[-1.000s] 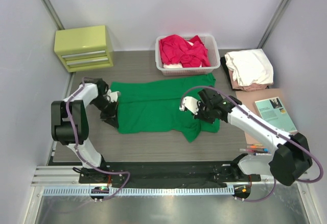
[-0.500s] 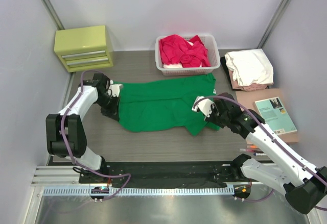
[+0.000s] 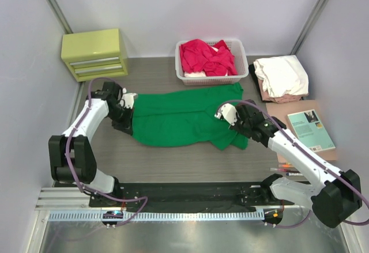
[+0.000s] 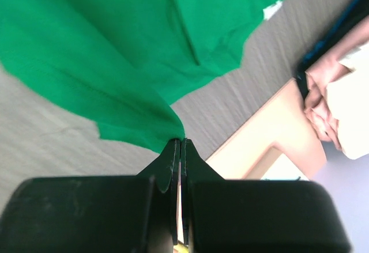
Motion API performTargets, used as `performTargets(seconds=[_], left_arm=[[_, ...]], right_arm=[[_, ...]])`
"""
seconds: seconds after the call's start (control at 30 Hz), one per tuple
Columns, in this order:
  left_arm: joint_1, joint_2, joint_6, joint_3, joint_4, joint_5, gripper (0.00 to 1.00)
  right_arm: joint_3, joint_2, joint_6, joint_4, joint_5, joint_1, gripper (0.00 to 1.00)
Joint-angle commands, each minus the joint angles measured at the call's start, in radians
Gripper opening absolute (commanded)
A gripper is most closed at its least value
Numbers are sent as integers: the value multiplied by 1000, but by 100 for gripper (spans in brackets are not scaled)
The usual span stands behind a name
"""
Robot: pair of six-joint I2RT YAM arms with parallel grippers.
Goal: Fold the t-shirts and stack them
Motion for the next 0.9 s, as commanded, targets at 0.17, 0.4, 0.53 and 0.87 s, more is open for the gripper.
performTargets(seconds=[0.17, 0.4, 0.53, 0.87], left_arm=[[4, -226, -14, -45, 119, 42, 0], [7, -254, -7, -61, 135, -23, 0], [10, -254, -1, -82, 145, -36, 0], [39, -217, 21, -81, 171, -57, 0]], right_arm=[[20, -15, 10, 159, 87, -54, 1], [0, -4, 7, 202, 102, -141, 1], [-11, 11, -3, 218, 85, -189, 1], [70, 134, -23, 277, 62, -244, 1]])
